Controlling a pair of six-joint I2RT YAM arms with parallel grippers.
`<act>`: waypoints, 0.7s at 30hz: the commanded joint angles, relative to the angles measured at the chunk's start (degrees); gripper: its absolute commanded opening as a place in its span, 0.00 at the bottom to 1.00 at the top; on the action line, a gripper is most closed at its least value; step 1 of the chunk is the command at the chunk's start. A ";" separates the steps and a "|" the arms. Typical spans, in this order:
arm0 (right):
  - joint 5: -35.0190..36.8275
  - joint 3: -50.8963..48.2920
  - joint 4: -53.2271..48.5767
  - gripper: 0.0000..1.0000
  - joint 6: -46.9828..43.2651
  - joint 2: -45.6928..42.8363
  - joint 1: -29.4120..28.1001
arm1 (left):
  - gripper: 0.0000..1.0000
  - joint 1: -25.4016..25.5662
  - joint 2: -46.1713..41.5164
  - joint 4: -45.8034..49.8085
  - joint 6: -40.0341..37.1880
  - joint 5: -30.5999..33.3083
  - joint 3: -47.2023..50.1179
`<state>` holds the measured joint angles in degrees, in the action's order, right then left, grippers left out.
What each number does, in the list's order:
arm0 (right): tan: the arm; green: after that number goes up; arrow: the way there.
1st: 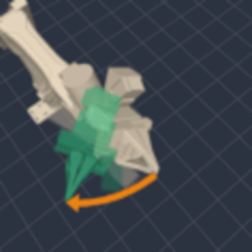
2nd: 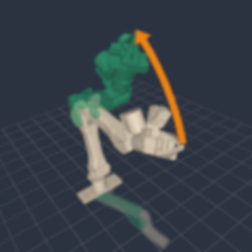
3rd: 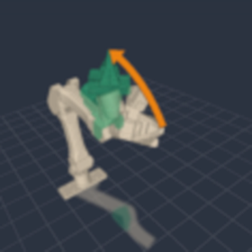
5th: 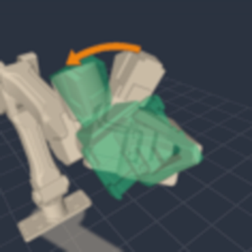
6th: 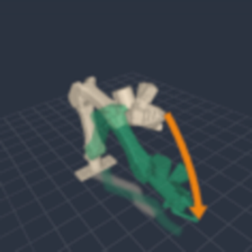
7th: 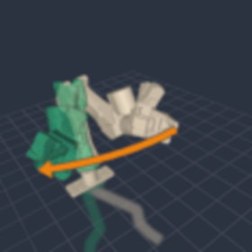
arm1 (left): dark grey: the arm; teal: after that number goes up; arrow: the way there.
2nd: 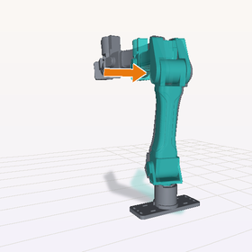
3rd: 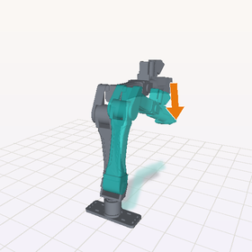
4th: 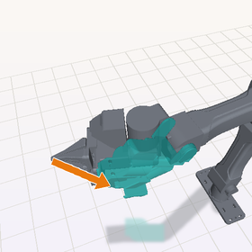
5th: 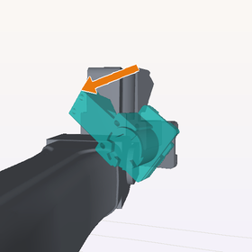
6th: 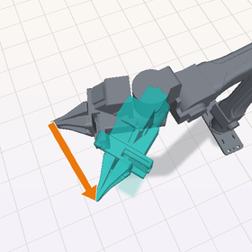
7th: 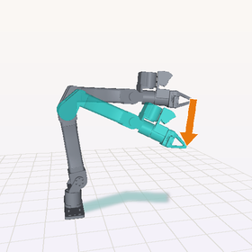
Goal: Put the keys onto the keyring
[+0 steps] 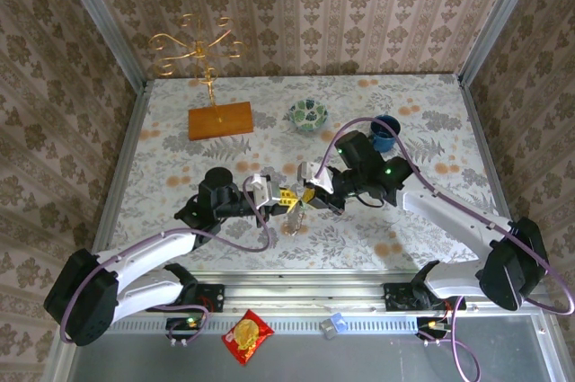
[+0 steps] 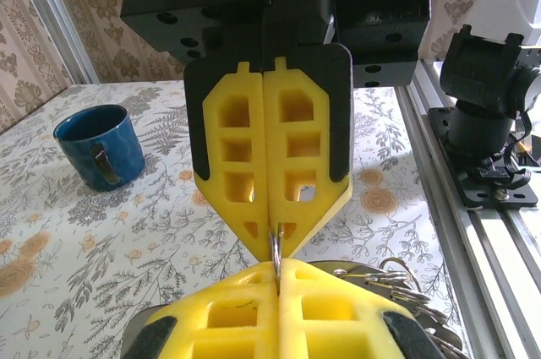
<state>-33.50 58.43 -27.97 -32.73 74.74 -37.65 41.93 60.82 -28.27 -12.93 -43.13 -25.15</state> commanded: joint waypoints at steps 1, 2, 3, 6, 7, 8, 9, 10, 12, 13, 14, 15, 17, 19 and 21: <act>-1.05 -1.19 3.66 0.09 1.50 -1.23 -0.01 | 0.00 1.13 -0.04 -4.70 -0.05 -1.63 0.43; -1.13 -2.13 4.80 0.13 1.69 -2.25 0.16 | 0.00 1.13 -0.08 -4.75 -0.07 -1.57 0.58; -1.14 -2.98 5.78 0.19 1.82 -3.25 0.29 | 0.00 1.11 -0.08 -4.78 -0.08 -1.47 0.62; -1.59 -4.95 7.52 0.28 1.24 -5.33 0.30 | 0.00 1.21 0.00 -5.19 0.14 -1.46 0.82; -2.25 -5.30 7.77 0.29 1.09 -5.61 0.30 | 0.00 1.22 0.08 -5.35 0.22 -1.48 0.80; -3.04 -5.56 8.07 0.29 1.11 -5.74 0.30 | 0.00 1.28 0.16 -5.52 0.34 -1.51 0.88; -3.68 -5.76 8.60 0.29 1.38 -5.83 0.32 | 0.00 1.31 0.30 -5.85 0.48 -1.50 0.89; -4.08 -5.89 9.05 0.29 1.71 -5.75 0.22 | 0.00 1.28 0.39 -6.15 0.64 -1.47 0.97; -4.47 -6.18 10.08 0.29 2.39 -5.92 0.23 | 0.00 1.39 0.44 -6.53 0.95 -1.60 1.06; -4.60 -6.37 10.49 0.29 2.52 -6.07 0.23 | 0.00 1.35 0.37 -6.62 1.01 -1.53 1.16; -4.69 -6.64 10.92 0.29 2.66 -6.27 0.21 | 0.00 1.40 0.36 -6.80 1.04 -1.53 1.25; -4.80 -6.84 11.18 0.29 2.73 -6.44 0.21 | 0.00 1.40 0.35 -6.95 1.09 -1.50 1.33; -4.99 -6.93 11.23 0.27 2.78 -6.45 0.21 | 0.00 1.40 0.44 -7.23 1.32 -1.55 1.42; -4.96 -6.93 11.27 0.24 2.92 -6.36 0.21 | 0.00 1.40 0.62 -7.78 1.57 -1.73 1.46; -5.13 -6.94 11.64 0.21 3.10 -6.27 0.21 | 0.00 1.38 0.71 -8.26 1.83 -1.96 1.48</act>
<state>-36.56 52.01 -18.11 -30.41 69.58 -37.52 42.83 61.21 -32.75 -12.43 -43.33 -23.97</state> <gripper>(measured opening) 0.221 0.049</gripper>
